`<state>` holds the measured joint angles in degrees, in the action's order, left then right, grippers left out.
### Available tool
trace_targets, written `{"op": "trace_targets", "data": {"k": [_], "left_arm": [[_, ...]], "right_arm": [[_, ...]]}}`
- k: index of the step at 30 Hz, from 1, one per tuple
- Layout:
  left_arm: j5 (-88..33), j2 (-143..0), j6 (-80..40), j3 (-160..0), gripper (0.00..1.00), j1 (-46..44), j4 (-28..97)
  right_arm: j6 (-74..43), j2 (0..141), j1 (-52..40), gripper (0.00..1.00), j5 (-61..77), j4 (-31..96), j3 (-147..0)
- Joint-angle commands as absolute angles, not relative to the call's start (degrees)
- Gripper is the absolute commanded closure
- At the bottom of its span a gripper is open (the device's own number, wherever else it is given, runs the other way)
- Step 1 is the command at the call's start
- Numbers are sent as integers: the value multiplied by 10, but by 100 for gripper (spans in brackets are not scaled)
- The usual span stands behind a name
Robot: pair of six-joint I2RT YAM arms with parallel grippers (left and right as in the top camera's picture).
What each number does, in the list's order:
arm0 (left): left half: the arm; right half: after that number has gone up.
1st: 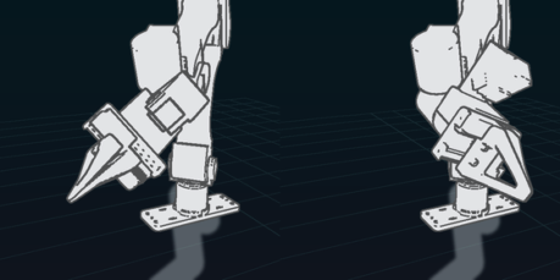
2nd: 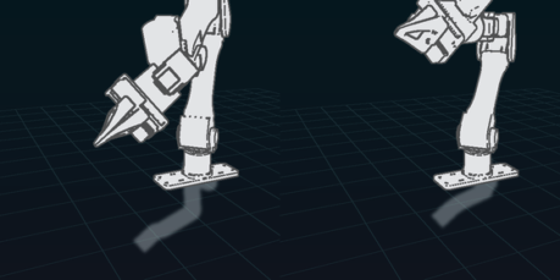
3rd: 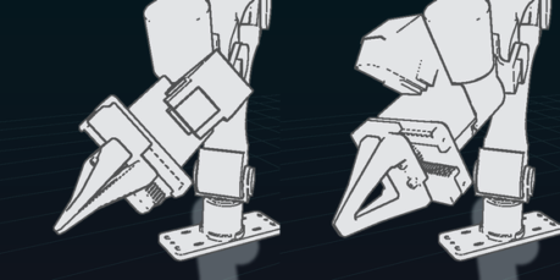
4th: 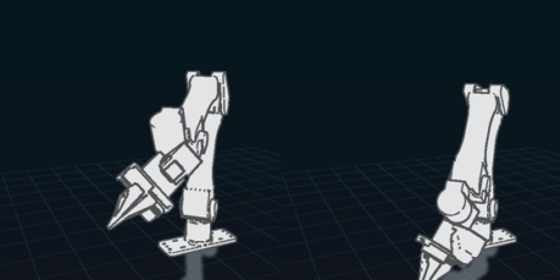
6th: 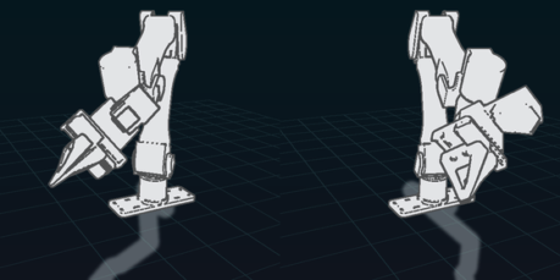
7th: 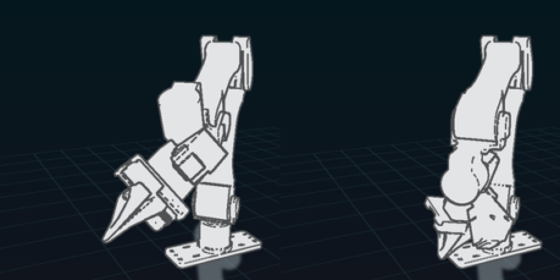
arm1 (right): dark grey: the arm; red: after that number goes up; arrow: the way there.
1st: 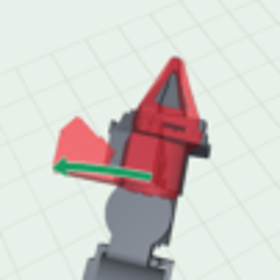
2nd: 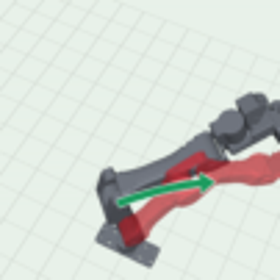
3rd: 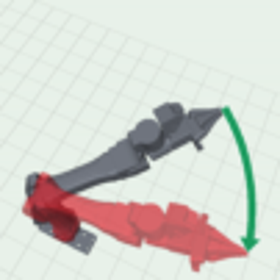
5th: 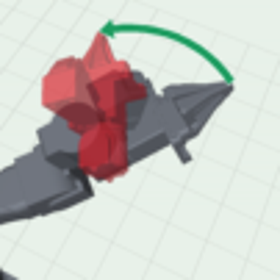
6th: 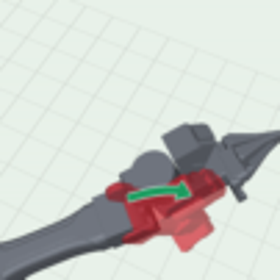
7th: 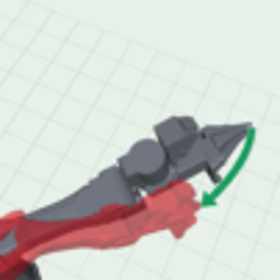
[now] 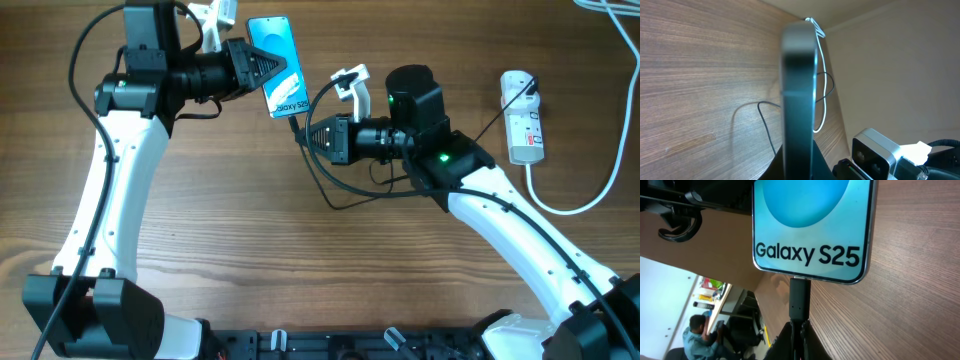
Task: Plug charger to phone and switch on socket
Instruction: 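Push the USB-C plug up into the phone's port with the right gripper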
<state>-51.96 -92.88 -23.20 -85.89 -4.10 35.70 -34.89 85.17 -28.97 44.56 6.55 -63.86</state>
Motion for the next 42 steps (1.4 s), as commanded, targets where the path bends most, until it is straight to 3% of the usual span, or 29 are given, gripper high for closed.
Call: {"op": "trace_targets", "data": {"k": [1,12,14,16,17,19,21,25,26,28,29,31,33,39,40,42], "left_arm": [[-559,-913,-214,-854,96,-58,389],[-558,-913,-229,-854,96,-80,393],[-547,-913,-230,-854,96,-80,388],[-521,-913,-230,-854,96,-78,382],[-506,-913,-230,-854,96,-76,382],[-486,-913,-230,-854,96,-76,382],[-483,-913,-230,-854,96,-76,382],[-484,-913,-247,-854,96,-82,382],[-486,-913,-249,-854,96,-86,382],[-486,-913,-249,-854,96,-98,382],[-485,-913,-249,-854,96,-103,381],[-485,-913,-248,-854,96,-110,379],[-485,-913,-248,-854,96,-110,378],[-485,-913,-244,-854,96,-110,377],[-485,-913,-242,-854,96,-110,377],[-485,-913,-242,-854,96,-110,377]], "right_arm": [[-346,849,-281,96,388,15,-655],[-330,849,-281,96,373,-8,-655],[-329,849,-281,66,375,-5,-655],[-297,849,-281,26,416,23,-655],[-274,849,-281,12,434,60,-655],[-228,849,-281,0,438,160,-655],[-210,849,-281,0,438,214,-655],[-211,849,-281,0,494,202,-655],[-211,849,-281,7,511,197,-655],[-219,849,-281,40,510,200,-655],[-227,849,-282,47,510,202,-655],[-227,849,-283,52,506,202,-655],[-227,849,-283,66,506,203,-655],[-232,850,-283,88,506,204,-655],[-238,849,-283,96,502,204,-655],[-265,850,-283,96,469,203,-655]]}}
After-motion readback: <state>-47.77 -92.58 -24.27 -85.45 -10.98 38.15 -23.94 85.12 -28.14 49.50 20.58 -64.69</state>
